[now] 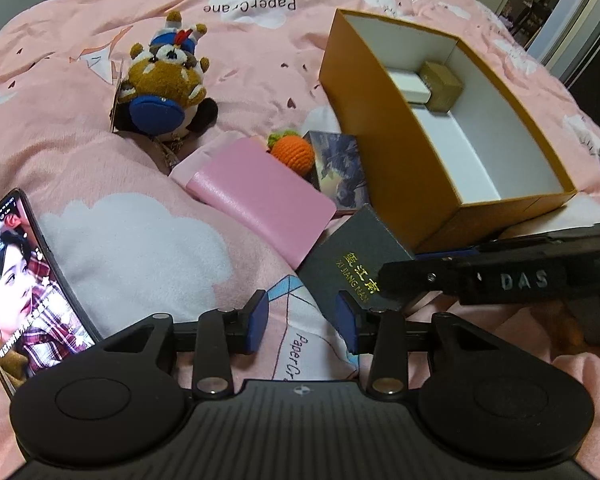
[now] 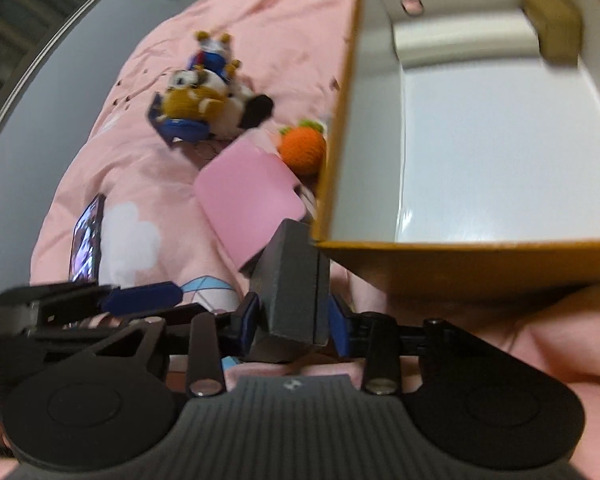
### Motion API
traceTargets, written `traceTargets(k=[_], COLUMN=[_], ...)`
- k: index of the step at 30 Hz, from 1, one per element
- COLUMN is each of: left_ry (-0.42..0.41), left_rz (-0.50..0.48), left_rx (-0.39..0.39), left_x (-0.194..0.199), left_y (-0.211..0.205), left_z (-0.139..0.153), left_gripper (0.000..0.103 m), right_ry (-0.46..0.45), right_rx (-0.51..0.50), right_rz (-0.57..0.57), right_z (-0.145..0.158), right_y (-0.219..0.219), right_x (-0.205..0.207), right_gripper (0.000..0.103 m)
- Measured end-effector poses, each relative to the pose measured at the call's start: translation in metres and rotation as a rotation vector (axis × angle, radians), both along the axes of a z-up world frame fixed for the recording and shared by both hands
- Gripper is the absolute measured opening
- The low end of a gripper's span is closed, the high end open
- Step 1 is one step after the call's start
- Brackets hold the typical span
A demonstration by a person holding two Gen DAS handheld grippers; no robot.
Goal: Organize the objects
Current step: 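Grasp the black gift box with the right gripper and lift it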
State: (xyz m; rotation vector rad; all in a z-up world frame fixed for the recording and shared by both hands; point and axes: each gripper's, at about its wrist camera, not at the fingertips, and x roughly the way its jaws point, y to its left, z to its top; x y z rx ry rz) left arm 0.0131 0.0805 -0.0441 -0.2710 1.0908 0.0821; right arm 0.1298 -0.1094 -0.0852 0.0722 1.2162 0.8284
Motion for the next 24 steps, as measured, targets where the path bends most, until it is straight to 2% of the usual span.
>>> traceTargets(k=[4,11,15,19,24], left_ry=[-0.041,-0.136,-0.172,-0.163,-0.102], left_rz=[-0.001,-0.014,-0.05,-0.082,-0.092], left_rx=[-0.02,-0.052,-0.061,-0.06,-0.097], left_x=[-0.001,0.012,0.03,0.049,0.079], left_y=[0.001,-0.002,-0.004,0.0,0.008], left_z=[0.008,0.033,0.049,0.053,0.038], left_gripper=[0.047,0.047,0.047,0.047,0.051], right_ry=[-0.1,-0.28,-0.336,-0.357,-0.434], right_rx=[-0.003,0.06,0.101,0.138,0.091], right_rz=[0.025,0.036,0.013,-0.007,-0.089], right_z=[0.023,0.071,0.096,0.118,0.128], right_y=[-0.006,-0.012,-0.019,-0.026,-0.035], right_x=[-0.011,-0.015,-0.006,0.011,0.038], right_gripper=[0.039,0.036,0.036,0.035,0.036])
